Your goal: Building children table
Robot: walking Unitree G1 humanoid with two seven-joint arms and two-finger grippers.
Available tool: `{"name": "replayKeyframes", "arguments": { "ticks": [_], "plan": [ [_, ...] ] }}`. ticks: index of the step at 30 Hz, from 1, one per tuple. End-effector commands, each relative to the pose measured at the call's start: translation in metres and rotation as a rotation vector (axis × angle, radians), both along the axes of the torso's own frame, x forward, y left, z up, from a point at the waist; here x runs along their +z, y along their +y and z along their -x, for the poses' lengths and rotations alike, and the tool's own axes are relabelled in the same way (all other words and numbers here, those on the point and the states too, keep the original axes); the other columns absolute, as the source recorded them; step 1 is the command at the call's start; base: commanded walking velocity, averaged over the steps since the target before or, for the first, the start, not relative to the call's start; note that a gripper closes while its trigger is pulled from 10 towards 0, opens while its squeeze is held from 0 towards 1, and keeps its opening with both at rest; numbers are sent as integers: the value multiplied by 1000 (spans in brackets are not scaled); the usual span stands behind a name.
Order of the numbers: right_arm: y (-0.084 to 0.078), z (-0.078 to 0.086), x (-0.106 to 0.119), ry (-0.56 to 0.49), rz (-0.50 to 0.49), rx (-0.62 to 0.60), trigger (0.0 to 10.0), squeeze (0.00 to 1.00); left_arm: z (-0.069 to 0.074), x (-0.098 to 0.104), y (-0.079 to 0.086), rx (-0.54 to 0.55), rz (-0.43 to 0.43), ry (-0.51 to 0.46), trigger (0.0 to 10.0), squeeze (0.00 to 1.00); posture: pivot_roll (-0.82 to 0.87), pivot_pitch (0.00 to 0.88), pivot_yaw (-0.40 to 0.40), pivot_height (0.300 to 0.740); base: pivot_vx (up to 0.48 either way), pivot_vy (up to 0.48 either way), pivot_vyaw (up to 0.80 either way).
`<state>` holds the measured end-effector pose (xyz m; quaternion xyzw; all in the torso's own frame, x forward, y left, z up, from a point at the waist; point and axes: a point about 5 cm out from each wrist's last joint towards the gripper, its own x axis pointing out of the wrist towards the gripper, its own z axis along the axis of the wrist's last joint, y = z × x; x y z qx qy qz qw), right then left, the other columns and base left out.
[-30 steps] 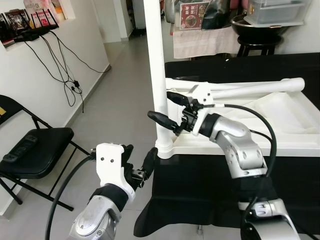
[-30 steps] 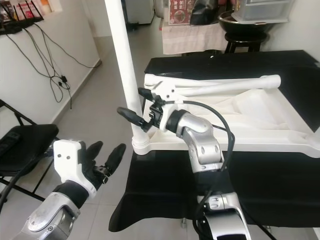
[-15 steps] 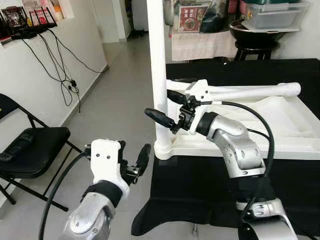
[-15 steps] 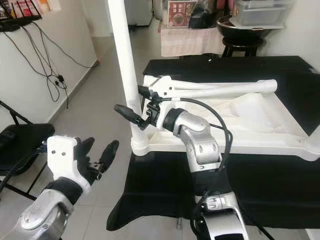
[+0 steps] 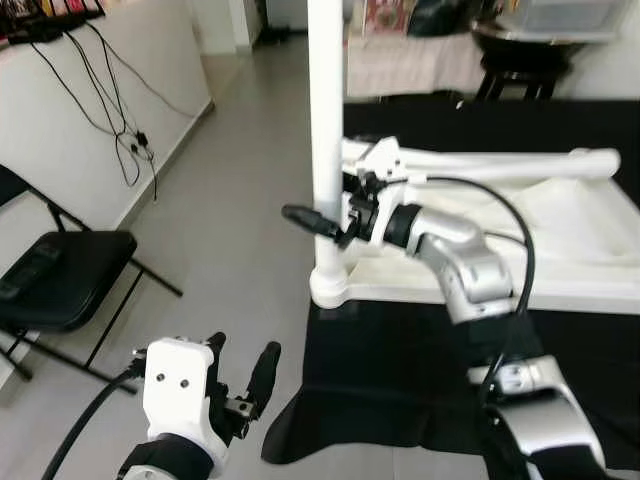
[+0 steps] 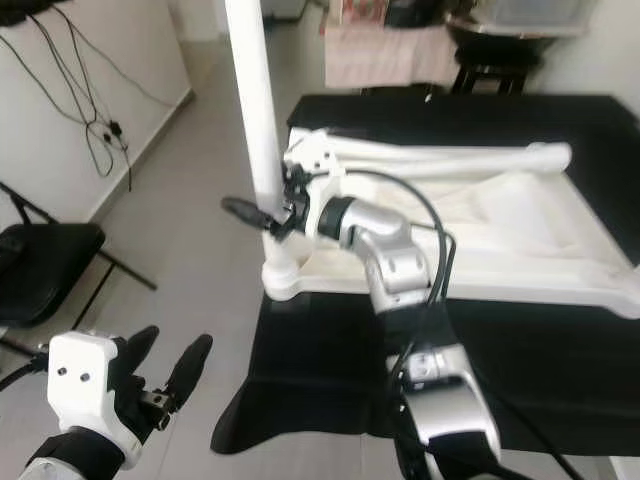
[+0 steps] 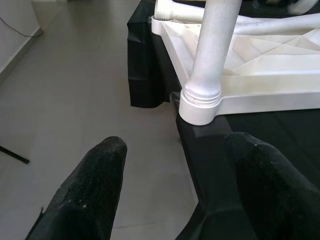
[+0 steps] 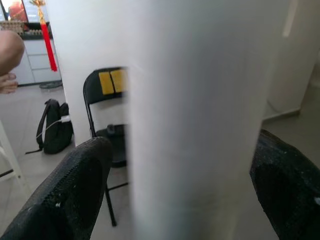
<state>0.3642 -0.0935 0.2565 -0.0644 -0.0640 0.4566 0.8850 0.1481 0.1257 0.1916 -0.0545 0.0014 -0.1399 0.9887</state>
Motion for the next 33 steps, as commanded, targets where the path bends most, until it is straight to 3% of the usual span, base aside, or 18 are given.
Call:
{"name": "replayKeyframes", "arguments": {
  "ticks": [1, 2, 3, 4, 5, 6, 7, 8, 12, 18, 22, 24, 26, 28, 29, 30, 32, 33],
  "plan": [
    [0, -3, -1, 6, 13, -1, 10000, 0, 2, 4, -1, -42, 0, -33, 10000, 0, 27, 260, 19, 740, 0, 0, 0],
    [0, -7, 0, 9, 22, 11, 10000, 0, 2, 5, 3, -71, 3, -37, 10000, 0, 27, 278, 10, 740, 0, 0, 0],
    [0, -9, 1, 10, 28, 34, 8863, 0, 2, 8, 4, -100, 14, -49, 10000, 0, 30, 287, -5, 740, 0, 0, 0],
    [1, -9, 3, 11, 26, 69, 4471, 0, 2, 10, 5, -120, 26, -64, 10000, 0, 31, 288, -6, 740, 0, 0, 0],
    [1, -9, 3, 11, 26, 69, 4471, 0, 2, 10, 5, -120, 26, -64, 10000, 0, 31, 288, -6, 740, 0, 0, 0],
    [2, -10, 5, 10, 19, 112, 3098, 0, 2, 12, 5, -131, 39, -76, 10000, 0, 37, 290, -13, 740, 0, 0, 0],
    [2, -10, 5, 10, 19, 112, 3098, 0, 2, 12, 5, -131, 39, -76, 10000, 0, 37, 290, -13, 740, 0, 0, 0],
    [3, -10, 10, 2, 14, 159, 0, 0, 2, 11, 3, -144, 31, -76, 10000, 0, 37, 291, -21, 740, 0, 0, 0],
    [3, -13, 23, -28, 9, 244, 0, 0, 2, 12, 3, -158, 15, -90, 10000, 0, 46, 289, -34, 740, 0, 0, 0],
    [-4, -19, 31, -30, 3, 224, 0, 0, -2, 15, 7, -133, -9, -117, 10000, 0, 45, 271, -44, 740, 0, 0, 0],
    [-12, -19, 28, -21, 0, 204, 0, 0, -8, 15, 11, -126, -10, -127, 10000, 0, 33, 254, -41, 740, 0, 0, 0],
    [-28, -16, 16, -1, 12, 161, 0, 0, -14, 14, 14, -127, -6, -135, 10000, 0, 5, 232, -34, 740, 0, 0, 0],
    [-28, -16, 16, -1, 12, 161, 0, 0, -14, 14, 14, -127, -6, -135, 10000, 0, 5, 232, -34, 740, 0, 0, 0],
    [-41, -12, 6, 34, 16, 85, 0, 0, -16, 13, 15, -130, -8, -136, 10000, 0, -5, 225, -36, 740, 0, 0, 0],
    [-55, -8, -8, 91, 0, -114, 0, 0, -19, 12, 17, -132, -11, -136, 10000, 0, -14, 214, -41, 740, 0, 0, 0],
    [-80, -1, -21, 90, -56, -566, 0, 0, -21, 10, 20, -133, -14, -135, 10000, 0, -39, 208, -38, 740, 0, 0, 0],
    [-80, -1, -21, 90, -56, -566, 0, 0, -21, 10, 20, -133, -14, -135, 10000, 0, -39, 208, -38, 740, 0, 0, 0],
    [-85, 28, -42, 134, -91, -761, 0, 0, -24, 10, 23, -133, -16, -134, 10000, 0, -54, 200, -13, 740, 0, 0, 0]
  ]
}}
